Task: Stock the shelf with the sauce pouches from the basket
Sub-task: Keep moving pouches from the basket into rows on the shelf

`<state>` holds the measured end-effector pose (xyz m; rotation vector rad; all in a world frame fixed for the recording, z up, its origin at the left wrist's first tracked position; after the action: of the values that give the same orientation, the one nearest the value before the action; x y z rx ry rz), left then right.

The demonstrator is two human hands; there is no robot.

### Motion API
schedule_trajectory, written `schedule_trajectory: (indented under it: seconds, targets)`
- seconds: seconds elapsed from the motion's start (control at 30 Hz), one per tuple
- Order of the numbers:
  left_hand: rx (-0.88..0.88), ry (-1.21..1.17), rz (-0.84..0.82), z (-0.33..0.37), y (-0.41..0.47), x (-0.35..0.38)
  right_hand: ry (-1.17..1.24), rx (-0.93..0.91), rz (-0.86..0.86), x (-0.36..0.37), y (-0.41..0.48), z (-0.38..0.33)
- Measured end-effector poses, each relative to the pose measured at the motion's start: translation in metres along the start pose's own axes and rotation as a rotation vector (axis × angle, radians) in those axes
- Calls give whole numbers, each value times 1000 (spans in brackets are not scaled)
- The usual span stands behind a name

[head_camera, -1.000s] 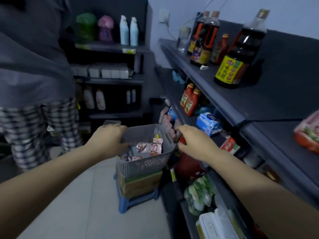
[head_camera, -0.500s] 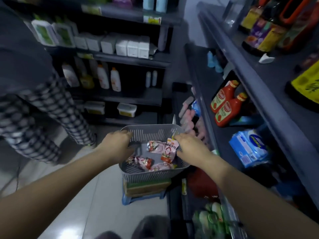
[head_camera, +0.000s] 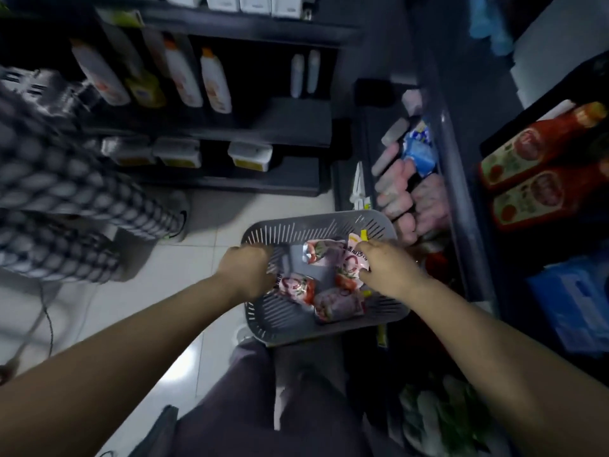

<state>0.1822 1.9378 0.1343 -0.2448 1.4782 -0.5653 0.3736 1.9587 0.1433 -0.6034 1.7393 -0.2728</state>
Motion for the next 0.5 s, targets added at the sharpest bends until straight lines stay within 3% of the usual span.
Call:
schedule_trajectory:
  seconds: [0.23, 0.5]
  targets:
    - [-38, -151, -210, -6, 43, 50, 115, 178, -114, 45, 48, 48]
    - [-415, -674, -438, -6, 84, 164, 486, 381, -239, 136, 88, 119]
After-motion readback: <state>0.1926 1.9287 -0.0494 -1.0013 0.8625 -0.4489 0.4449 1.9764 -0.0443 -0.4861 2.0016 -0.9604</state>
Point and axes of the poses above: each hand's wrist, its own y-axis towards the middle knuckle, its own x-axis out of the palm, z = x × y, the point moved 10 cm from there along y, towards the middle knuckle, and after that the axes turned 10 degrees about y, right-handed, at the moved point
